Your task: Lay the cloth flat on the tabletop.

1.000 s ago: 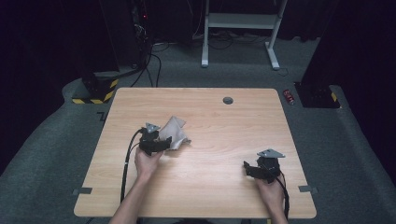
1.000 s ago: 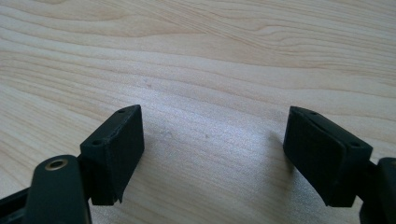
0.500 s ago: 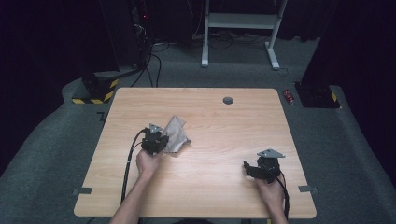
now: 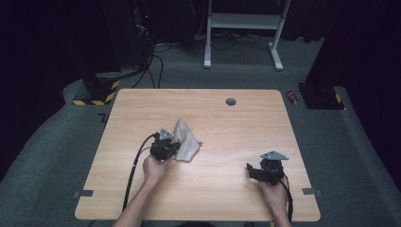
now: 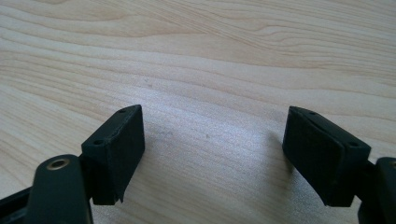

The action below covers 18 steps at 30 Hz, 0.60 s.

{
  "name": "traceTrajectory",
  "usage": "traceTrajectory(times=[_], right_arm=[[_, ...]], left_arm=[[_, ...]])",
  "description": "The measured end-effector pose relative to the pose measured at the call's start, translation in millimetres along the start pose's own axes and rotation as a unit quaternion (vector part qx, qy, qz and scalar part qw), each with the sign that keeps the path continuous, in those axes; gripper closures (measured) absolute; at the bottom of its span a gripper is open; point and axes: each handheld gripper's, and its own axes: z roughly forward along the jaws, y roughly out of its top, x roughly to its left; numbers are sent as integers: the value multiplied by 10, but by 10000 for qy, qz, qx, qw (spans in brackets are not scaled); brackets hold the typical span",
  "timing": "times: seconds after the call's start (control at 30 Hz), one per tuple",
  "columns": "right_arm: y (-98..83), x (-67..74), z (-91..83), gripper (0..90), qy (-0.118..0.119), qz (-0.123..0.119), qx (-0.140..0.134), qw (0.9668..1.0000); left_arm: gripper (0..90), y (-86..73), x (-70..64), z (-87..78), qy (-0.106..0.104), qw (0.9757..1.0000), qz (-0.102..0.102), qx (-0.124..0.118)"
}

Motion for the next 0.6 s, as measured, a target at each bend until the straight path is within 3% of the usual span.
traceTrajectory(times=[0.37,0.6], right_arm=[[-1,8,-4,227,17,-8,-13,10000],[-1,8,-3,231,25,-25,-23,10000]], left_arm=[[877,21,-266,15,-407,9987,298,-8],[877,11,-478,36,-749,9960,485,-18]])
